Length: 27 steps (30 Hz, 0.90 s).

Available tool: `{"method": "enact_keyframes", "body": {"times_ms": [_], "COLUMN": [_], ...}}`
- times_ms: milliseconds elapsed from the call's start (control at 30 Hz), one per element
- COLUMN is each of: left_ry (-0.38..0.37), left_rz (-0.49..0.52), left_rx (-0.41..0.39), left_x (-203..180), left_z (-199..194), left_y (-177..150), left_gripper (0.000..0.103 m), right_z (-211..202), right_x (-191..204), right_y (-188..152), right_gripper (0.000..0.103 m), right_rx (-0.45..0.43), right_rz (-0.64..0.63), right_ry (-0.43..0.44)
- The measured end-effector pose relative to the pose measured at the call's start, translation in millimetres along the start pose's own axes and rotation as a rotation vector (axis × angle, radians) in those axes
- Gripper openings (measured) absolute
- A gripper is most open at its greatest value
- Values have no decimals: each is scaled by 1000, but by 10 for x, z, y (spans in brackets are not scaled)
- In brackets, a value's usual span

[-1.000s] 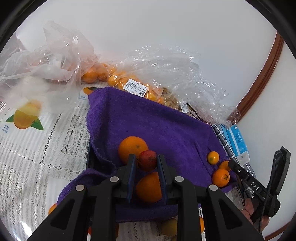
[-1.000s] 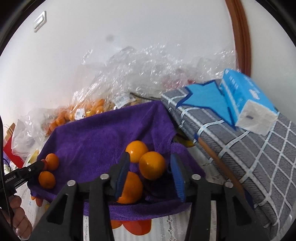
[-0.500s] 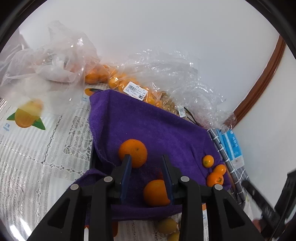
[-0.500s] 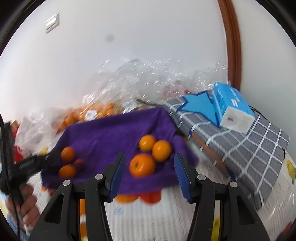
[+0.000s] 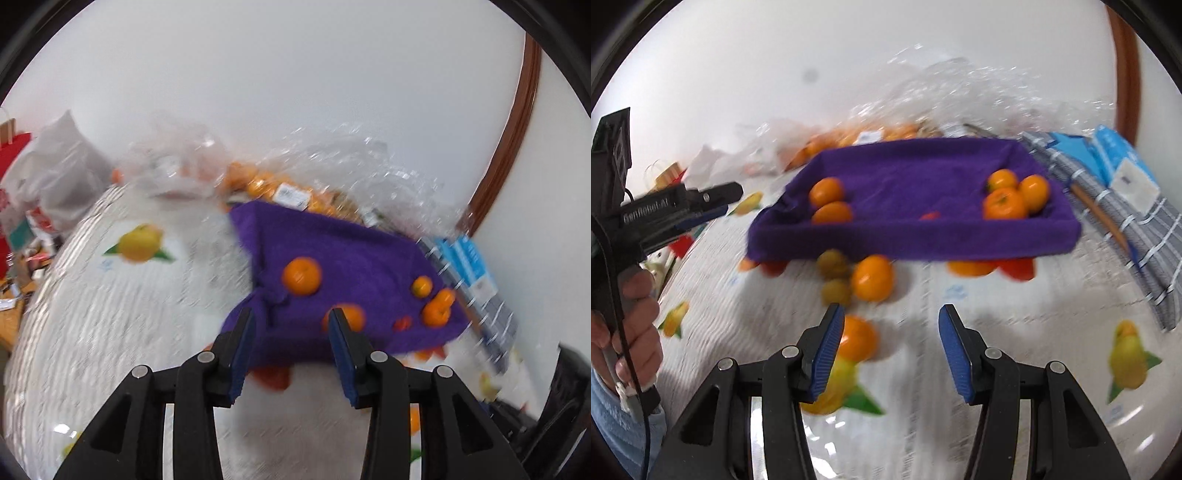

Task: Organize fruits
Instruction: 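Open both tools and withdraw them toward the fruit row, then grasp an orange with the right tool while the left tool grasps a yellow-green fruit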

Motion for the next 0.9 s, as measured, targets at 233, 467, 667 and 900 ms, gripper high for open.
{"method": "enact_keyframes", "body": {"times_ms": [233, 467, 667, 900], "left_ry": [0, 22, 0, 24], "left_rz": [-62, -36, -28, 77], "left_rx": [91, 121, 133, 154], "left_x": [319, 287, 251, -71], "left_z": [-14, 35, 43, 87], "left_y": [-435, -680, -702, -748], "left_gripper": [39, 39, 39, 37], "right_z": [231, 268, 62, -157], "right_x": [212, 231, 57, -435], "right_y": [-115, -146, -206, -279], "right_gripper": [53, 34, 34, 34], "right_rx": [53, 66, 13, -12], "right_rz": [-33, -54, -32, -21], "right_ry": [1, -36, -82, -231]}}
Point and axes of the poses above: each gripper's, at about its wrist camera, not at the fingertips, and z roughly the way its jaws point, x to its left, y to its top, the point moved 1 cm from there along z, roughly the way its jaws point, and after that the axes turned 2 degrees about -z, right-handed, at the moved point
